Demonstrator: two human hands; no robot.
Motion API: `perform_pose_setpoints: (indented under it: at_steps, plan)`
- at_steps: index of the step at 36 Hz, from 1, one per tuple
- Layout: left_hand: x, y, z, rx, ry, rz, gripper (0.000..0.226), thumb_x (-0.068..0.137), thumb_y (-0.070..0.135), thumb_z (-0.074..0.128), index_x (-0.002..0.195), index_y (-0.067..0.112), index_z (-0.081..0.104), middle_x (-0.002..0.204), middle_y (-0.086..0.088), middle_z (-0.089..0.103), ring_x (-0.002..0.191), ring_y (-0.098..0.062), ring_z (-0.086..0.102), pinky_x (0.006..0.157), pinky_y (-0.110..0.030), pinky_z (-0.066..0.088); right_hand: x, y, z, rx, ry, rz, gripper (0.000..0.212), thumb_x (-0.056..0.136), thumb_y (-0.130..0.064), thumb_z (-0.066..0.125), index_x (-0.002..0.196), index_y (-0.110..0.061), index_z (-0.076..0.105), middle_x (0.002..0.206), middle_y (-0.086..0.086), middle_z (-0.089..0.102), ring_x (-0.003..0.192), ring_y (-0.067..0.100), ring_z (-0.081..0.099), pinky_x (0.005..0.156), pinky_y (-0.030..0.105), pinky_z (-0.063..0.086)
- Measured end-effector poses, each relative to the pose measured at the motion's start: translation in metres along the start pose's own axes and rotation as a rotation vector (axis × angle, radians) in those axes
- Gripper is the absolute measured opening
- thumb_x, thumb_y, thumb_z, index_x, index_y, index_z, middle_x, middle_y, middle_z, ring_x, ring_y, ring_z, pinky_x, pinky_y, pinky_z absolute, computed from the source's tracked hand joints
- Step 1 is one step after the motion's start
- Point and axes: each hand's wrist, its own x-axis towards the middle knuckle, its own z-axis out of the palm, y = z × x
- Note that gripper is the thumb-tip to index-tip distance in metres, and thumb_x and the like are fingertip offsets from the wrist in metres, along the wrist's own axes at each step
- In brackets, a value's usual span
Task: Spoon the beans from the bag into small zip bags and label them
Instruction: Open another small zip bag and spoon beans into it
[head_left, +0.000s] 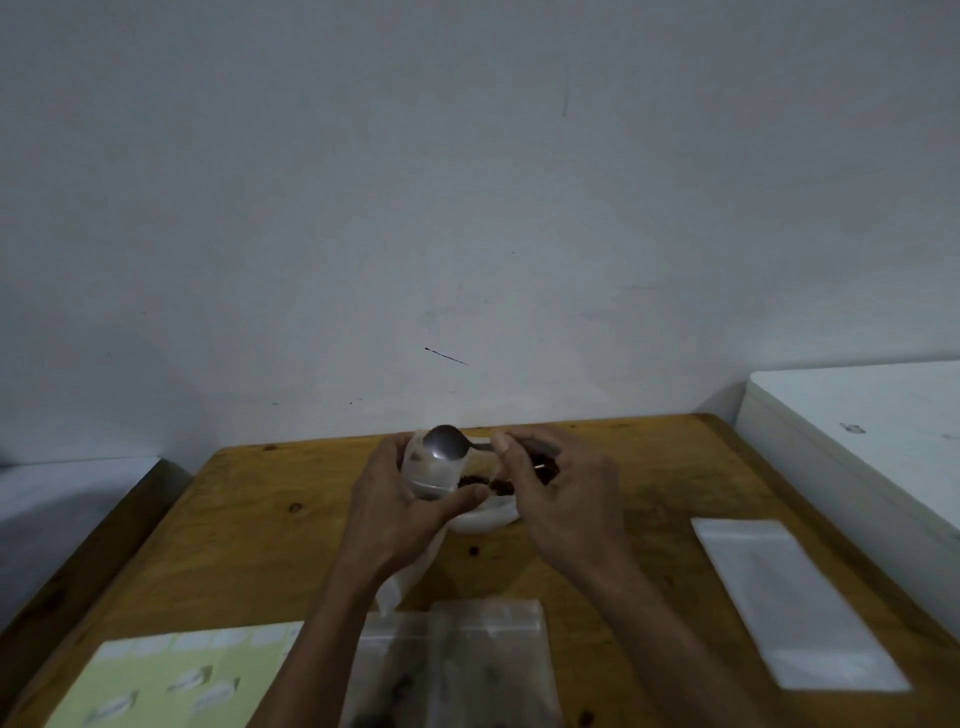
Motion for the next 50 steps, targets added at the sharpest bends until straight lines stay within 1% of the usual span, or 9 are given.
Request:
perform_pose_setpoints:
  at_steps: [8, 15, 23, 28, 33, 39, 45, 47, 50]
  plan:
    - [-0.003, -0.005, -0.009, -0.002, 0.05, -0.003, 0.101, 0.05, 0.06, 0.085, 0.136, 0.023, 0.046, 0.118, 0.008, 0.054, 0.105, -0.015, 0.057, 0.069, -0.014, 0.044, 0.011, 0.018, -0.005, 0.054, 0.227, 0.138, 0.013, 0.097, -0.025, 0.064, 0.092, -0.019, 0.075, 0.071, -0.009, 0.072, 0.065, -0.001, 0.067, 0.055, 0.01, 0.048]
    - [-0.005, -0.005, -0.012, 0.009, 0.058, -0.004, 0.107, 0.048, 0.064, 0.084, 0.139, 0.023, 0.045, 0.124, 0.004, 0.055, 0.107, -0.017, 0.058, 0.071, -0.016, 0.046, 0.013, 0.065, 0.007, 0.146, 0.285, 0.557, 0.022, 0.09, -0.02, 0.073, 0.069, -0.023, 0.068, 0.065, -0.001, 0.074, 0.067, 0.016, 0.074, 0.065, 0.038, 0.061]
    - [-0.011, -0.004, -0.013, 0.013, 0.07, 0.008, 0.101, 0.051, 0.061, 0.085, 0.136, 0.026, 0.044, 0.124, 0.006, 0.053, 0.109, -0.016, 0.056, 0.07, -0.013, 0.043, 0.009, 0.081, 0.012, 0.084, 0.227, 0.708, 0.021, 0.086, -0.031, 0.077, 0.096, -0.014, 0.071, 0.097, 0.006, 0.07, 0.086, 0.02, 0.064, 0.061, 0.029, 0.049]
    - [-0.013, -0.004, -0.014, 0.006, 0.082, 0.018, 0.105, 0.05, 0.064, 0.083, 0.139, 0.025, 0.043, 0.127, 0.004, 0.054, 0.111, -0.016, 0.056, 0.073, -0.015, 0.046, 0.007, 0.058, 0.007, -0.258, 0.202, 0.473, 0.039, 0.084, -0.05, 0.072, 0.115, -0.027, 0.066, 0.123, -0.003, 0.057, 0.118, 0.021, 0.053, 0.097, 0.045, 0.048]
    - [-0.015, -0.001, -0.012, 0.028, 0.078, 0.029, 0.105, 0.052, 0.069, 0.081, 0.139, 0.026, 0.042, 0.129, 0.004, 0.053, 0.111, -0.017, 0.056, 0.077, -0.021, 0.049, -0.001, 0.003, 0.006, -0.179, -0.084, 0.2, 0.033, 0.081, -0.053, 0.072, 0.098, -0.025, 0.078, 0.101, -0.014, 0.065, 0.096, 0.003, 0.057, 0.075, 0.021, 0.048]
    - [-0.02, 0.01, -0.014, 0.064, 0.098, 0.088, 0.086, 0.064, 0.037, 0.089, 0.135, 0.022, 0.044, 0.121, 0.007, 0.052, 0.101, -0.011, 0.054, 0.065, -0.009, 0.04, -0.002, -0.021, 0.022, -0.239, -0.25, 0.156, 0.028, 0.083, -0.053, 0.07, 0.082, -0.028, 0.081, 0.083, -0.014, 0.073, 0.081, 0.0, 0.063, 0.075, 0.034, 0.057]
    - [-0.026, 0.013, -0.027, 0.002, 0.054, 0.062, 0.108, 0.046, 0.063, 0.082, 0.139, 0.022, 0.044, 0.127, 0.007, 0.055, 0.113, -0.013, 0.056, 0.074, -0.013, 0.042, 0.002, -0.021, 0.021, -0.168, -0.238, 0.167, 0.021, 0.092, -0.033, 0.068, 0.08, -0.019, 0.078, 0.081, -0.004, 0.073, 0.08, 0.007, 0.065, 0.076, 0.031, 0.055]
    - [-0.026, 0.01, -0.034, -0.056, 0.055, 0.047, 0.097, 0.052, 0.061, 0.079, 0.135, 0.023, 0.048, 0.126, 0.006, 0.058, 0.115, -0.013, 0.057, 0.081, -0.018, 0.047, 0.003, -0.021, 0.019, -0.161, -0.185, 0.143, 0.024, 0.094, -0.035, 0.066, 0.084, -0.016, 0.077, 0.085, -0.003, 0.072, 0.082, 0.009, 0.064, 0.076, 0.033, 0.054]
    - [-0.027, 0.011, -0.043, -0.181, 0.088, 0.04, 0.05, 0.075, 0.044, 0.073, 0.117, 0.022, 0.058, 0.111, 0.004, 0.066, 0.106, -0.014, 0.065, 0.09, -0.041, 0.057, 0.007, -0.022, 0.014, -0.157, -0.135, 0.096, 0.023, 0.095, -0.034, 0.064, 0.091, -0.014, 0.076, 0.093, -0.004, 0.069, 0.084, 0.006, 0.06, 0.07, 0.024, 0.05]
